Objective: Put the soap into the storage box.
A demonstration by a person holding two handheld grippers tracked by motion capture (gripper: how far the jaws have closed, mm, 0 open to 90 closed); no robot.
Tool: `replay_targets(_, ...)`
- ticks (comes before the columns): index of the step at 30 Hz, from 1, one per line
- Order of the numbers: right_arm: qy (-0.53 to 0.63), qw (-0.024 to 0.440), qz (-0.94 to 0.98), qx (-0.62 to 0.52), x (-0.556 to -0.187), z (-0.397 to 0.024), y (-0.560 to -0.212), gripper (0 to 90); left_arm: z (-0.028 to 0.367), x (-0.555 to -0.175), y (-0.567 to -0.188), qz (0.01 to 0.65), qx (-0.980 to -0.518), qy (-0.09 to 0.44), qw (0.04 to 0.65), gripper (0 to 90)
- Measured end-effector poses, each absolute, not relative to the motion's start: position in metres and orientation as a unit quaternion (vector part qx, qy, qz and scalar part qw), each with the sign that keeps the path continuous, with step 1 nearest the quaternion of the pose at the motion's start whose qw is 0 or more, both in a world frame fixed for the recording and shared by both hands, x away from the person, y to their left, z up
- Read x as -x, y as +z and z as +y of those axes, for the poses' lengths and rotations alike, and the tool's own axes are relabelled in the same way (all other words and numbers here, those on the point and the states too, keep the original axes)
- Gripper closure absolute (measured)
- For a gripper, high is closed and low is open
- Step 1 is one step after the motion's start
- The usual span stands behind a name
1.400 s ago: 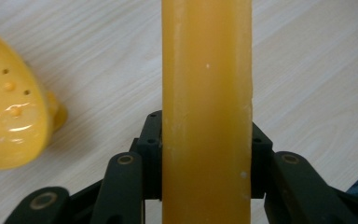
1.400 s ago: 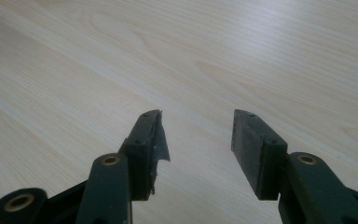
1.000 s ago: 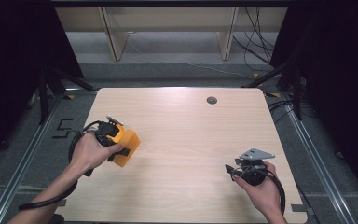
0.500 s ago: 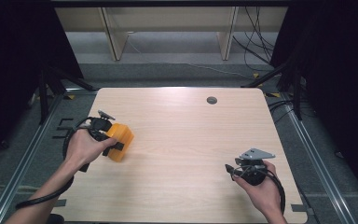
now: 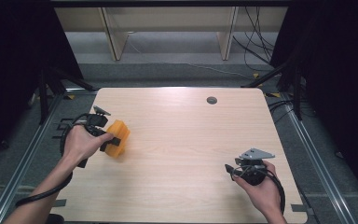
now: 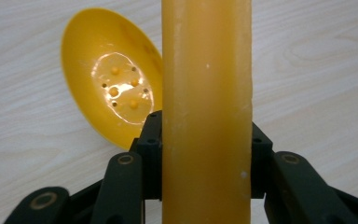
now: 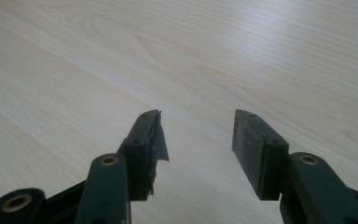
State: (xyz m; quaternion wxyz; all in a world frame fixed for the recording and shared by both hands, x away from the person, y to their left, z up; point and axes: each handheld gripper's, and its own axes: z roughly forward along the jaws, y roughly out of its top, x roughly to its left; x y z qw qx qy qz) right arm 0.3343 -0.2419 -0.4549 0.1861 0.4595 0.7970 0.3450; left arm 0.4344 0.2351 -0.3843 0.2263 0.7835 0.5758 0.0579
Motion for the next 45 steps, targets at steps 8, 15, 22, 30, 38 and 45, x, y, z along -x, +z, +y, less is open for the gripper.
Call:
replay_targets(8,0.345,0.193,0.8,-0.451,-0.335,-0.242,-0.457,52.1,0.246,-0.455,-0.38,0.593,-0.771,0.076,0.217,60.5)
replay_targets(15,0.346,0.192,0.8,-0.452,-0.336,-0.242,-0.457,52.2,0.243,-0.471,-0.385,0.625,-0.752,0.078,0.195,60.5)
replay_targets(22,0.346,0.189,0.8,-0.452,-0.335,-0.242,-0.457,52.1,0.24,-0.478,-0.389,0.651,-0.735,0.084,0.17,60.5)
replay_targets(30,0.345,0.179,0.796,-0.463,-0.334,-0.24,-0.456,52.0,0.241,-0.481,-0.395,0.661,-0.729,0.094,0.15,60.5)
replay_targets(38,0.344,0.179,0.796,-0.464,-0.334,-0.241,-0.456,51.9,0.242,-0.485,-0.4,0.67,-0.722,0.091,0.146,60.5)
replay_targets(45,0.344,0.178,0.797,-0.464,-0.334,-0.241,-0.456,51.9,0.244,-0.488,-0.404,0.67,-0.723,0.088,0.144,60.5)
